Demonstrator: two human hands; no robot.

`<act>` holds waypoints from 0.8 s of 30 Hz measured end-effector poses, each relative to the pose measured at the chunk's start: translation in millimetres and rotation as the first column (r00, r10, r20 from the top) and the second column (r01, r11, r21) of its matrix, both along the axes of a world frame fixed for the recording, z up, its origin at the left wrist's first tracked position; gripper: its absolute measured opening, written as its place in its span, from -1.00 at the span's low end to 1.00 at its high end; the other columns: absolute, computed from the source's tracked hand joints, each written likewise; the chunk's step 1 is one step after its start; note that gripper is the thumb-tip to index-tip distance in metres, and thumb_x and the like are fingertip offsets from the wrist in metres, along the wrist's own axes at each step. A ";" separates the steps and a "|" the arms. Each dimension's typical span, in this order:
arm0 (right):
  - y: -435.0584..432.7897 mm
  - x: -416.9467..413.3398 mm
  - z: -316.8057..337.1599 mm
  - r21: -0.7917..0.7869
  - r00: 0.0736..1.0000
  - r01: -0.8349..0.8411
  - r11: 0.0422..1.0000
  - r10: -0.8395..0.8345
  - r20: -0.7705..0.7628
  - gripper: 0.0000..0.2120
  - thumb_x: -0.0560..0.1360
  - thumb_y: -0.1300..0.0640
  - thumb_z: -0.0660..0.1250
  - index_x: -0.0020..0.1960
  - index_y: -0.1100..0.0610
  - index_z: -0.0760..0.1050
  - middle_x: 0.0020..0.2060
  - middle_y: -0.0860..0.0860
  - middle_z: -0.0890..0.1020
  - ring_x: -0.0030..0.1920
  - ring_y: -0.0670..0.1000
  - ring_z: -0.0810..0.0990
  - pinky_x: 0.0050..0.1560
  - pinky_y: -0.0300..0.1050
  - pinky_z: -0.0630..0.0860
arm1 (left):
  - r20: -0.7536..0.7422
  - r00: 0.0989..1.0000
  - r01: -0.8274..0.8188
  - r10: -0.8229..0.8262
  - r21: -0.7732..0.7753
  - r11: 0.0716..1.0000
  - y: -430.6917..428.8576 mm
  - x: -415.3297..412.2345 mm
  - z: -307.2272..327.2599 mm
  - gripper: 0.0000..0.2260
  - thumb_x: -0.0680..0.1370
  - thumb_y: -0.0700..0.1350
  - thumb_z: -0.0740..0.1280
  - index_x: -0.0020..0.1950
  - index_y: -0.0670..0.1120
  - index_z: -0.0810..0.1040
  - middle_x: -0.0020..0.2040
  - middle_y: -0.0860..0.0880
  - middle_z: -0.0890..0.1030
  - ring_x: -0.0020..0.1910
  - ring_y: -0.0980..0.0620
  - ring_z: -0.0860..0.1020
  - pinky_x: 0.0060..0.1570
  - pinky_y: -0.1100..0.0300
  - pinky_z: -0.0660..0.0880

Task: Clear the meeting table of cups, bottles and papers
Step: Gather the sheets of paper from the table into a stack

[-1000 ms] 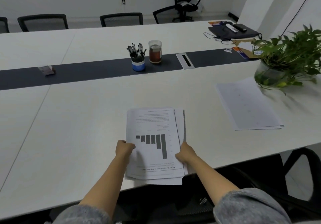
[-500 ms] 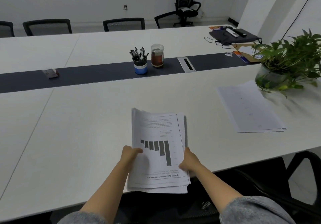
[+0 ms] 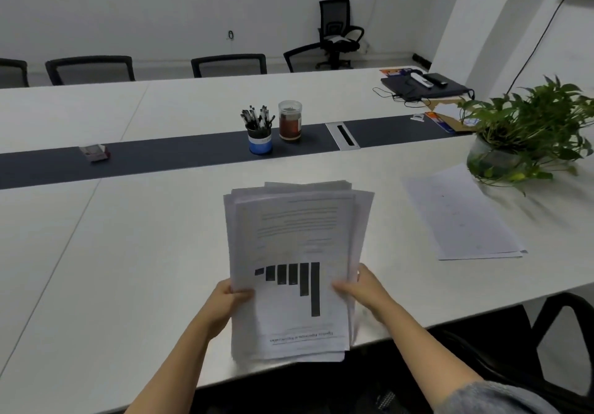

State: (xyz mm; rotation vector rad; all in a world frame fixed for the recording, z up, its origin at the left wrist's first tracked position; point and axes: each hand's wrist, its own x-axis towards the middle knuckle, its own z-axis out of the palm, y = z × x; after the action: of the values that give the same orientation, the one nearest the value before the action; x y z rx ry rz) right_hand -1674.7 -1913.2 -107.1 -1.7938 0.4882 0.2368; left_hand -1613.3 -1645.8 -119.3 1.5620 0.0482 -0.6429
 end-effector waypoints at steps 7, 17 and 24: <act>-5.7 13.5 58.6 0.347 0.940 -0.056 0.936 -0.068 0.335 -0.51 0.08 0.13 0.54 0.01 0.04 0.58 -0.08 -0.05 0.71 -0.02 -0.04 0.67 -0.05 -0.18 0.61 | 0.255 0.967 0.054 -0.028 -0.096 0.994 6.4 15.3 40.2 -0.32 -0.01 0.21 0.57 0.03 -0.02 0.58 -0.05 0.05 0.70 -0.04 0.02 0.64 -0.10 0.22 0.60; 3.4 20.3 64.3 0.333 0.922 -0.112 0.936 -0.028 0.387 -0.30 -0.02 -0.10 0.62 0.08 0.04 0.54 -0.04 -0.03 0.69 0.03 0.04 0.65 -0.03 -0.12 0.61 | 0.371 0.926 -0.007 0.072 -0.172 0.985 11.9 28.0 55.1 -0.24 -0.06 0.29 0.56 0.06 0.01 0.55 -0.05 -0.01 0.68 -0.05 0.00 0.63 -0.12 0.13 0.61; 3.0 22.4 70.3 0.287 0.917 -0.103 0.952 -0.021 0.399 -0.20 -0.09 -0.34 0.56 0.05 0.01 0.52 -0.11 -0.11 0.69 -0.03 -0.06 0.66 -0.06 -0.17 0.61 | 0.380 0.922 -0.001 0.073 -0.188 0.982 3.9 29.4 63.3 -0.34 -0.01 0.19 0.56 0.03 0.03 0.56 -0.10 0.05 0.69 -0.09 0.03 0.64 -0.18 0.19 0.61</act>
State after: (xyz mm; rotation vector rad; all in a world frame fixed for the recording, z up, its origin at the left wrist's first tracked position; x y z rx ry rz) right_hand -1652.3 -1910.2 -36.8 -1.4981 0.1114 -0.0297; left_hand -1583.9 -1641.9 -55.9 1.4776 -0.2713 -0.2899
